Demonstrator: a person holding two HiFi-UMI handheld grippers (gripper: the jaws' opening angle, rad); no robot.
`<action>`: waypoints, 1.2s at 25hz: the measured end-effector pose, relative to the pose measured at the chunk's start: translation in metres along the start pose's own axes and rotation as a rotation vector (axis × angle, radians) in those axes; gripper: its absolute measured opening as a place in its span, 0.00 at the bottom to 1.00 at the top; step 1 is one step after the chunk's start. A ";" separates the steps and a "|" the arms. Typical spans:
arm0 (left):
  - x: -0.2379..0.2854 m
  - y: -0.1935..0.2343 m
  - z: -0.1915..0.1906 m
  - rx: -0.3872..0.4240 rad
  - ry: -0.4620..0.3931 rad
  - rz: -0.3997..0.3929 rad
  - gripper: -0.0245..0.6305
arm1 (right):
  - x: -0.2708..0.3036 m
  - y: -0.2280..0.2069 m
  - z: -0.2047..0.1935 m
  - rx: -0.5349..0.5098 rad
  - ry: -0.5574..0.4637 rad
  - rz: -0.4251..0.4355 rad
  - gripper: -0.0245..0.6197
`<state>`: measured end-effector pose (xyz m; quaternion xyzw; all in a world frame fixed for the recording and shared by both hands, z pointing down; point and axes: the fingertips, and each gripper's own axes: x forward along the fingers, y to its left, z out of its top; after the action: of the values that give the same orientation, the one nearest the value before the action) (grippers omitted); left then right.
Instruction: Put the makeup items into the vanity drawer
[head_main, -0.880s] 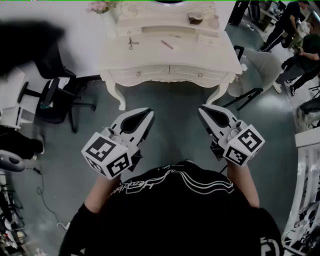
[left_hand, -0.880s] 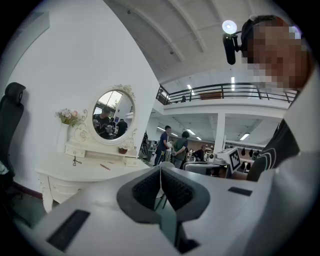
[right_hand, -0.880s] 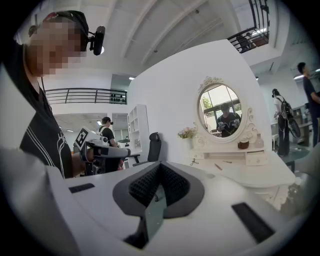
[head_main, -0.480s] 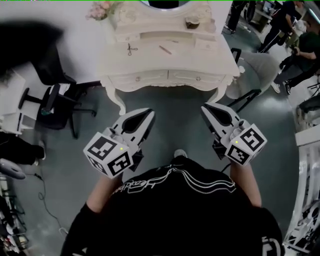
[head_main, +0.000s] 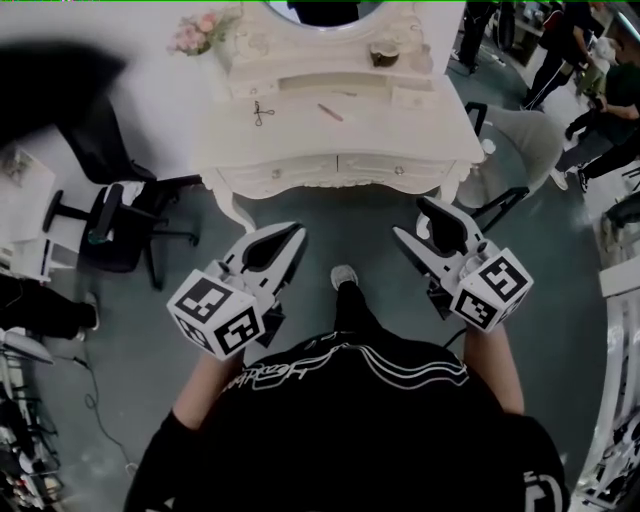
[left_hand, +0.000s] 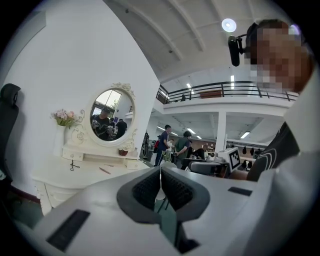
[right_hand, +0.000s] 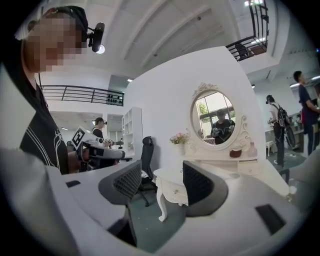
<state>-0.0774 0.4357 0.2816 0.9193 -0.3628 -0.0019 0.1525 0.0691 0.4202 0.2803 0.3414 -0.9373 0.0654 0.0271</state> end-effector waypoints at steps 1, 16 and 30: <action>0.004 0.006 0.000 -0.003 0.004 0.006 0.08 | 0.005 -0.008 0.000 0.003 0.000 -0.001 0.45; 0.150 0.179 0.018 -0.124 0.066 0.066 0.08 | 0.167 -0.191 -0.019 0.081 0.094 0.020 0.50; 0.303 0.321 0.044 -0.155 0.104 0.085 0.08 | 0.294 -0.338 -0.035 0.102 0.198 0.064 0.50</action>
<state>-0.0730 -0.0001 0.3627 0.8873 -0.3918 0.0244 0.2419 0.0617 -0.0185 0.3780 0.3042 -0.9358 0.1474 0.1000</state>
